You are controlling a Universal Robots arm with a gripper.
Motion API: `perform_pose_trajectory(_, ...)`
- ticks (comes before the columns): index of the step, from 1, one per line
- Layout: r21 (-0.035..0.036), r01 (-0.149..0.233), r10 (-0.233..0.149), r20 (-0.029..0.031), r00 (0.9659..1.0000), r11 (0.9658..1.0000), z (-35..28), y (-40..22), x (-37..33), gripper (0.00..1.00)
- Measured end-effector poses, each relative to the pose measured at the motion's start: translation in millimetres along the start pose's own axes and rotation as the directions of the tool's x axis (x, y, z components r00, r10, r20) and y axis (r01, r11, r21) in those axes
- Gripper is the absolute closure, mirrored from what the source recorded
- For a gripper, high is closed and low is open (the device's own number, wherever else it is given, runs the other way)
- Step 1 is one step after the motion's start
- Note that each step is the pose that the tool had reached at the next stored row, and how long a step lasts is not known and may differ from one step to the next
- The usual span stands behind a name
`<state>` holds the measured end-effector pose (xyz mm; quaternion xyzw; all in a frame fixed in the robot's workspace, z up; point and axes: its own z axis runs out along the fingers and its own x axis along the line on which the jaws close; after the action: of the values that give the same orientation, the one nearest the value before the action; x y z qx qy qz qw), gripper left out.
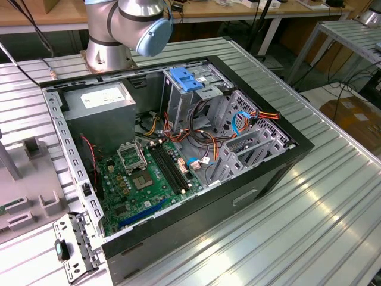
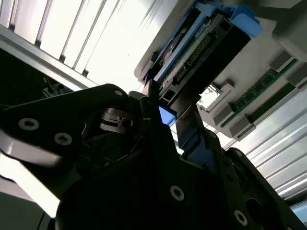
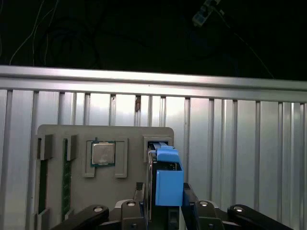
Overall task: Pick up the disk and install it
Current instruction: 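Pick up the disk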
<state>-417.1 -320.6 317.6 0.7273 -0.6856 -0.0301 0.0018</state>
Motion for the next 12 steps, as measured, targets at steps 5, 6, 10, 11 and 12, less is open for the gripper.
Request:
perform_pose_trajectory(5,-0.0013,0.03,-0.03,-0.001,0.9996,0.9996,17.7,-1.0,-1.9,0.58)
perform_pose_trajectory(6,-0.0013,0.03,-0.03,-0.001,0.9996,0.9996,18.1,-1.0,-1.9,0.58)
perform_pose_trajectory(10,-0.0011,0.03,-0.03,-0.0007,0.9996,0.9996,19.5,-1.1,-1.8,0.58)
perform_pose_trajectory(11,-0.0012,0.03,-0.03,-0.0007,0.9996,0.9996,20.0,-1.1,-1.8,0.58)
perform_pose_trajectory(12,-0.0013,0.03,-0.03,-0.0007,0.9996,0.9996,20.3,-1.1,-1.8,0.58)
